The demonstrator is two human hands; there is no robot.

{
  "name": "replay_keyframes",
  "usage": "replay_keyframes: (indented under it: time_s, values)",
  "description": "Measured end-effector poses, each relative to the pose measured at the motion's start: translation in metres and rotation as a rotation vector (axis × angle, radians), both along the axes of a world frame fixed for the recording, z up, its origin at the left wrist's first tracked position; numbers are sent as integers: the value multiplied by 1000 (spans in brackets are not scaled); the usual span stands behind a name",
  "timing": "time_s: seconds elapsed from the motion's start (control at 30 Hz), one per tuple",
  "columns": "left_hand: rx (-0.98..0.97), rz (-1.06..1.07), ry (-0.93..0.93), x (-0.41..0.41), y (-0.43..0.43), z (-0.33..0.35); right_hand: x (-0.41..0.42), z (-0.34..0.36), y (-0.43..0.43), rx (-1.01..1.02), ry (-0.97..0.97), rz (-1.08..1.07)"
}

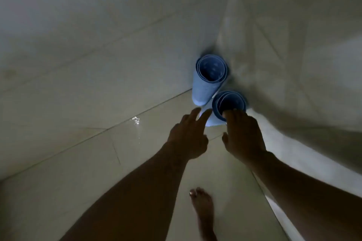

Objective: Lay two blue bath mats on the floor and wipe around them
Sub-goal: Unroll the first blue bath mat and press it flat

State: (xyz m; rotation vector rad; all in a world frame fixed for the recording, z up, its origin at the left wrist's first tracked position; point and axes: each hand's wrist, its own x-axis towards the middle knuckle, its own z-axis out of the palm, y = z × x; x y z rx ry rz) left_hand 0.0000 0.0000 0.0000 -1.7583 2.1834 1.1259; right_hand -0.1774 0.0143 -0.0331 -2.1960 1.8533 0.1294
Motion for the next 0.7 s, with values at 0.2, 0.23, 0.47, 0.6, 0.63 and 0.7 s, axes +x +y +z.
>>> replay_keyframes:
  time_s: [0.2, 0.23, 0.47, 0.6, 0.63, 0.7]
  values:
    - [-37, -82, -31, -14, 2, -26, -1, -20, -12, -8, -33, 36]
    - [-59, -113, -64, -14, 6, -26, -4, -20, -9, -19, -54, 72]
    - [-97, -85, -111, 25, 48, -9, 7, -2, 24, -98, -134, 343]
    - [-15, 54, -90, 75, 97, -3, 50, 6, 54, -162, -175, 498]
    - [-13, 89, -84, 88, 112, 0, 64, 7, 64, -160, -185, 532]
    - [-19, 144, -80, 114, 144, 8, 93, 11, 89, -147, -184, 592]
